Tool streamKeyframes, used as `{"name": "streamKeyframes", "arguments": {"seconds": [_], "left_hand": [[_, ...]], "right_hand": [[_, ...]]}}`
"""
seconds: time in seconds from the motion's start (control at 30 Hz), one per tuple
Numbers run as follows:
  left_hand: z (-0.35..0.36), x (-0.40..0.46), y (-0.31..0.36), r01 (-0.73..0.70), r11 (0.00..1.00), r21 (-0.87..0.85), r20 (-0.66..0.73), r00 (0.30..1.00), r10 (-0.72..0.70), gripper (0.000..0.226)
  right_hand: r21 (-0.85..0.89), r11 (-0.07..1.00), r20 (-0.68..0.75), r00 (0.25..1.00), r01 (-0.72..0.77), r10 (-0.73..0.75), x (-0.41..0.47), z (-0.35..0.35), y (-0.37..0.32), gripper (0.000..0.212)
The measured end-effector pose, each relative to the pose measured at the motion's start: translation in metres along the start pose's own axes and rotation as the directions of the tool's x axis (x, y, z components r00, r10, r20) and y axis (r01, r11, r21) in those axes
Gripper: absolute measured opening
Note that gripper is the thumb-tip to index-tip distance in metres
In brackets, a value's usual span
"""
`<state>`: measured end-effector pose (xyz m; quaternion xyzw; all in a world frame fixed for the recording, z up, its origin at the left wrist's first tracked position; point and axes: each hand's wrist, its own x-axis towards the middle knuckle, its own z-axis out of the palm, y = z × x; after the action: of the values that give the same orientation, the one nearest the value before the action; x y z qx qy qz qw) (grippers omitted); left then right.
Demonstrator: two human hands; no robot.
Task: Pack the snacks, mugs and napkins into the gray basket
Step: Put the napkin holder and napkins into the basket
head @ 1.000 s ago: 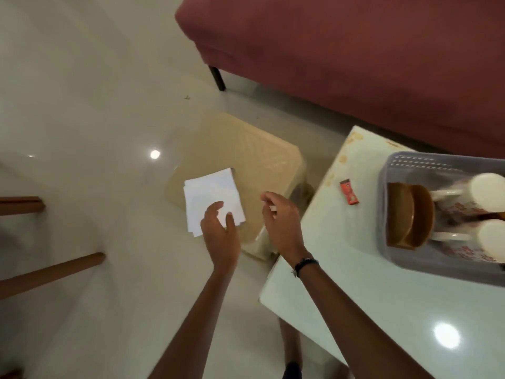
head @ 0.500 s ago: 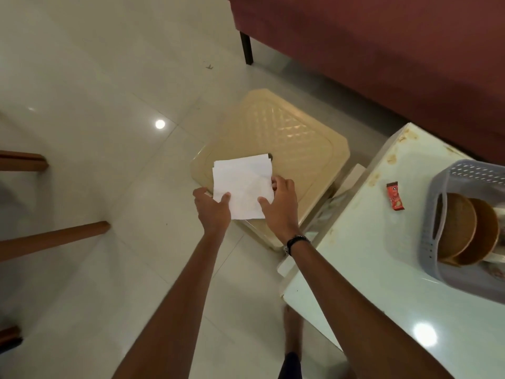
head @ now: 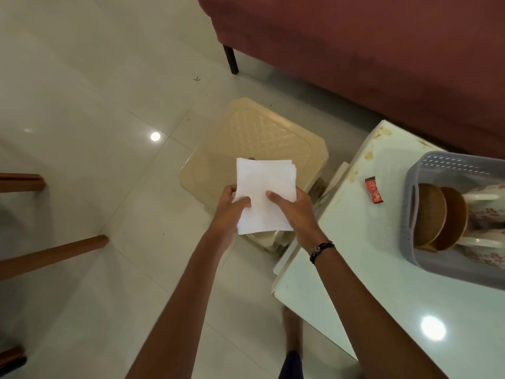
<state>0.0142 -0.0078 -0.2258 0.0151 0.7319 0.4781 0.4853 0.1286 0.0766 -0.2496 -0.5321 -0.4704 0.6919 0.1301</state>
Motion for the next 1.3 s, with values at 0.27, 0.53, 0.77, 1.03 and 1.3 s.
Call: {"name": "streamKeyframes", "arguments": {"seconds": [0.27,0.53,0.77,1.03,1.3], "left_hand": [[0.123,-0.066,-0.023,-0.126,0.968,0.219,-0.076,0.986,0.145,0.016],[0.266,-0.123,-0.044,-0.370,0.793,0.483,0.033,0.913,0.406,0.022],[0.339,-0.107,-0.031,-0.447,0.701,0.556,0.093,0.872,0.481,0.031],[0.360,-0.073,-0.034,-0.469,0.547,0.693,0.134,0.830,0.542,0.020],[0.369,-0.068,-0.035,-0.510,0.496,0.703,0.197,0.810,0.553,0.025]], "right_hand": [[-0.345,0.924,-0.302,0.913,0.166,-0.276,-0.061,-0.096,0.007,0.017],[-0.552,0.819,-0.390,0.821,0.155,-0.418,-0.094,-0.238,0.020,0.031],[-0.667,0.742,-0.421,0.791,0.063,-0.445,-0.054,-0.306,0.009,0.025],[-0.724,0.686,-0.339,0.828,0.075,-0.448,-0.020,-0.316,0.013,0.037],[-0.762,0.641,-0.353,0.772,0.090,-0.529,-0.022,-0.313,0.023,0.010]]}}
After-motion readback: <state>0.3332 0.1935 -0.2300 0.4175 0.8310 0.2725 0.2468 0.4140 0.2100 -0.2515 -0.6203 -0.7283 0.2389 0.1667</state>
